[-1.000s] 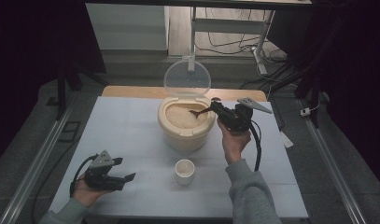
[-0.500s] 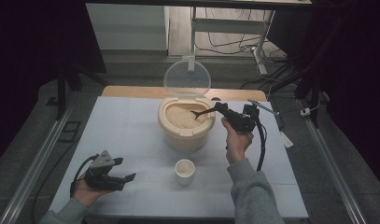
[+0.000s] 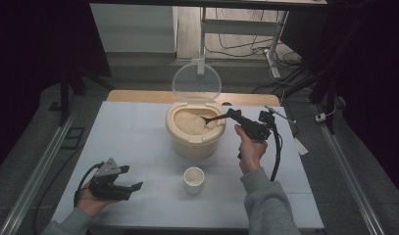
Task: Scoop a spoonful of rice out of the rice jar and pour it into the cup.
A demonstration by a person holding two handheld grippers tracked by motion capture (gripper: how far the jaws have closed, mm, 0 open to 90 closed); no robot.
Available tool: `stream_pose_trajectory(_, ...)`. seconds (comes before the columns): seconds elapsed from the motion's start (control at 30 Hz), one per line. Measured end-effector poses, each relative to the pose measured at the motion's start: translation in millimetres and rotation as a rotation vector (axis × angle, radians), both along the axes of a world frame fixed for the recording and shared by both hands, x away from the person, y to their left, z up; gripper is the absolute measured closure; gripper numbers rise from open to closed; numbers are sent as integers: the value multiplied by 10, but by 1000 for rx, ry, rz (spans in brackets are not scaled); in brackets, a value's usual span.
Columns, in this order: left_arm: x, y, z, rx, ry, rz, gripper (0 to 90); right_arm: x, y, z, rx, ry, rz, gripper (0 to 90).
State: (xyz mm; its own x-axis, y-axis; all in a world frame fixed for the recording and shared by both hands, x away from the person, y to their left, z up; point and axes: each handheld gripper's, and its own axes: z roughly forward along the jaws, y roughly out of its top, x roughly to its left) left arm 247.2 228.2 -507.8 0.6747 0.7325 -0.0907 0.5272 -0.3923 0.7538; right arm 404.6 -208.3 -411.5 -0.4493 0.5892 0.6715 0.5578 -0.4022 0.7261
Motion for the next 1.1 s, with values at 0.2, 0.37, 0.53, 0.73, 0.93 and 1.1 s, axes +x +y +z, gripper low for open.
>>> stream_pose_trajectory(0.2,-1,1,-1,5,-3,0,197,10,-38,-11,32,26,-9,835)
stream_pose_trajectory(0.37,-1,-4,-3,6,-2,0,198,14,-96,-11,71,60,-18,835)
stream_pose_trajectory(0.53,-1,-10,-5,9,-3,-1,198,17,-142,-5,119,88,-21,835)
stream_pose_trajectory(0.73,-1,-15,-6,13,-5,-3,199,22,-181,-2,146,108,-22,835)
stream_pose_trajectory(0.93,-2,-17,-7,18,-5,-5,200,14,-216,12,179,120,-26,835)
stream_pose_trajectory(1.1,-1,-25,-12,25,-6,-7,200,5,-247,28,184,116,-25,835)
